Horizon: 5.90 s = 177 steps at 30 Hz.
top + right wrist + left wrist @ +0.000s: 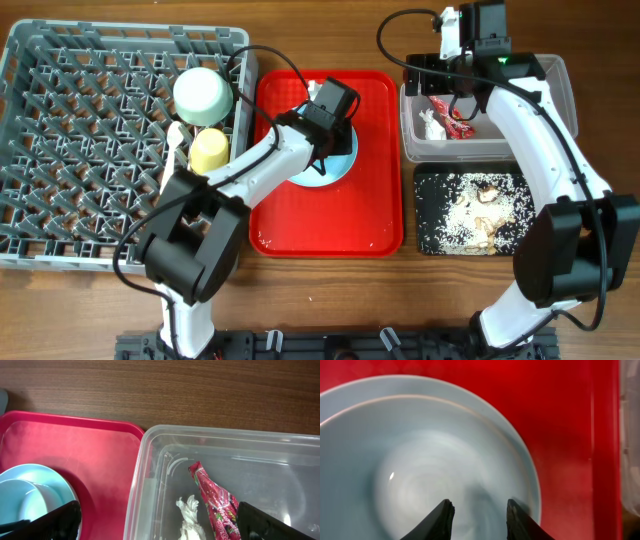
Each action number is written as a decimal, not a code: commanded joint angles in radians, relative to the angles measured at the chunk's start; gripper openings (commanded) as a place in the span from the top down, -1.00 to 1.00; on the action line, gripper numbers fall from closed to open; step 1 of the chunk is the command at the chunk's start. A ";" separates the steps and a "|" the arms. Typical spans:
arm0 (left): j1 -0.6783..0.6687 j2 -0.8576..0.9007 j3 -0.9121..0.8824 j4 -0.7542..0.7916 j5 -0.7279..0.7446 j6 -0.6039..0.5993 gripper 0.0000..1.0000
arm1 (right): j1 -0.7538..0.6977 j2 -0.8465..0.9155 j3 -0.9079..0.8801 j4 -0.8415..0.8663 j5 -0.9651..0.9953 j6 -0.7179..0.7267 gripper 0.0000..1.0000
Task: Sort waste into correct bins and load items into the dishwasher rack
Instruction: 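Lift the blue bowl off the blue plate with the left gripper, then carry the blue bowl to the dish rack and lower it in, then release the blue bowl in the rack and raise the left gripper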
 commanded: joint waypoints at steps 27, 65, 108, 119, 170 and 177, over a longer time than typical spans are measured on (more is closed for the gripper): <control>-0.067 -0.111 -0.005 0.031 -0.033 0.058 0.45 | 0.003 0.007 0.004 0.002 0.009 0.006 -0.99; -0.081 0.017 -0.005 -0.063 -0.096 0.058 0.56 | 0.003 0.007 0.004 0.002 0.009 0.006 -0.99; 1.149 -0.225 0.000 -0.180 1.640 0.309 0.86 | 0.003 0.007 0.004 0.002 0.009 0.006 -0.99; 1.152 -0.206 -0.152 -0.228 1.640 0.391 0.92 | 0.003 0.007 0.004 0.002 0.009 0.006 -0.99; 1.154 -0.558 -0.232 -0.097 0.987 0.262 -0.75 | 0.003 0.007 0.004 0.002 0.009 0.006 -1.00; 0.826 -0.548 -0.232 -0.125 0.460 0.262 0.69 | 0.003 0.007 0.004 0.002 0.009 0.006 -1.00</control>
